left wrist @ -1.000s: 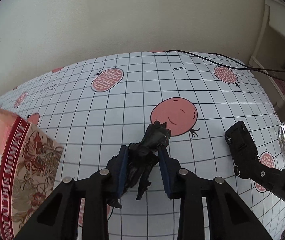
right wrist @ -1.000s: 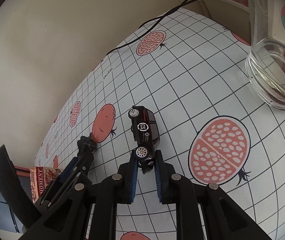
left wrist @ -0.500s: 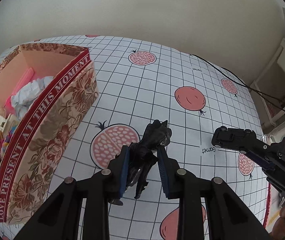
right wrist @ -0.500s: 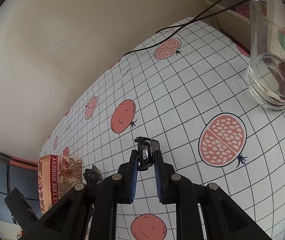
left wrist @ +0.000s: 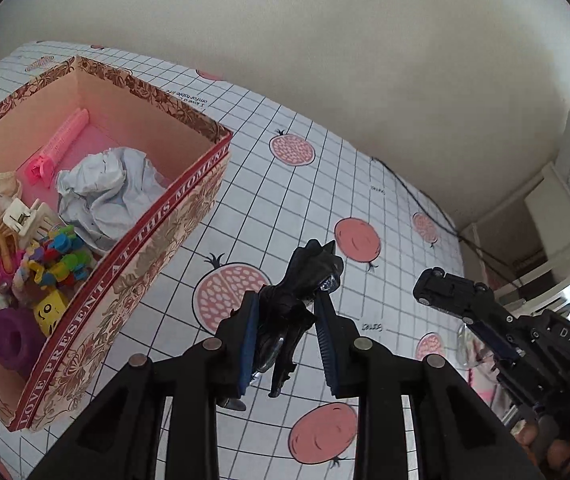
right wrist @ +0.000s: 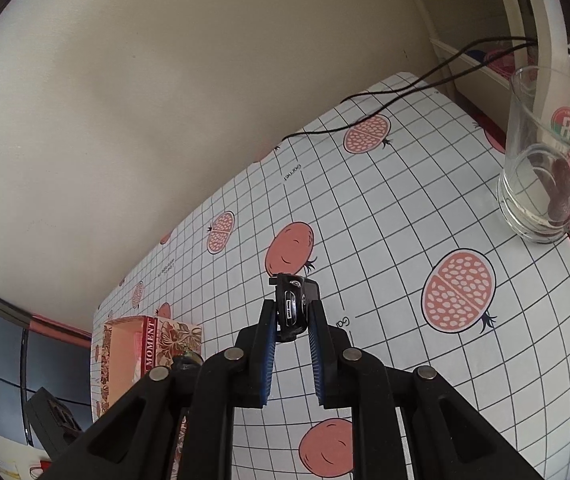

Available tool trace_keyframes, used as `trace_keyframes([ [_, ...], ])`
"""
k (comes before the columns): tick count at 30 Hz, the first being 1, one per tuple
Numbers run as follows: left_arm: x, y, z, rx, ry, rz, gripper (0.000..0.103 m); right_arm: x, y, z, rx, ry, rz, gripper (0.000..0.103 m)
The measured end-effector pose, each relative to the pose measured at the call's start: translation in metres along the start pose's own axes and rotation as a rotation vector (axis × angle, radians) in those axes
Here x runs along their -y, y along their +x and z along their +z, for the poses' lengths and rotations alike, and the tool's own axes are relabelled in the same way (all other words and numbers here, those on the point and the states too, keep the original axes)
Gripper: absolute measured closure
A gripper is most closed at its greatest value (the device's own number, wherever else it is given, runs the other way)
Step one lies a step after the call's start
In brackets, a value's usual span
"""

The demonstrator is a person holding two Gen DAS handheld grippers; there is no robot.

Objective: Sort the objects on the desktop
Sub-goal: 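Carry the black figure with the left tool while the right carries the car over the box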

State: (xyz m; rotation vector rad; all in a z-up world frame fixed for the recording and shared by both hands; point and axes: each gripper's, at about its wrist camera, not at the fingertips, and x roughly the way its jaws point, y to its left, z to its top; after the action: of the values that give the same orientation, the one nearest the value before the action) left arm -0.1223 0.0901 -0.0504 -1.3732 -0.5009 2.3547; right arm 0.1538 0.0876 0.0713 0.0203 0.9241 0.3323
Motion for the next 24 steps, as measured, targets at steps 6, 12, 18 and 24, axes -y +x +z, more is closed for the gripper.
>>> trace_keyframes([
  [6, 0.001, -0.032, 0.014, 0.078, -0.043, -0.087, 0.074, -0.031, -0.038, 0.008, 0.116, -0.06, 0.07, 0.086],
  [12, 0.005, -0.072, 0.026, 0.17, -0.052, -0.144, 0.074, -0.06, -0.072, 0.009, 0.212, -0.128, 0.136, 0.086],
  [18, -0.001, -0.1, 0.031, 0.226, -0.063, -0.174, 0.074, -0.079, -0.084, 0.002, 0.254, -0.179, 0.172, 0.086],
  [24, -0.019, -0.117, 0.038, 0.255, -0.094, -0.176, 0.074, -0.092, -0.077, -0.008, 0.247, -0.206, 0.189, 0.086],
])
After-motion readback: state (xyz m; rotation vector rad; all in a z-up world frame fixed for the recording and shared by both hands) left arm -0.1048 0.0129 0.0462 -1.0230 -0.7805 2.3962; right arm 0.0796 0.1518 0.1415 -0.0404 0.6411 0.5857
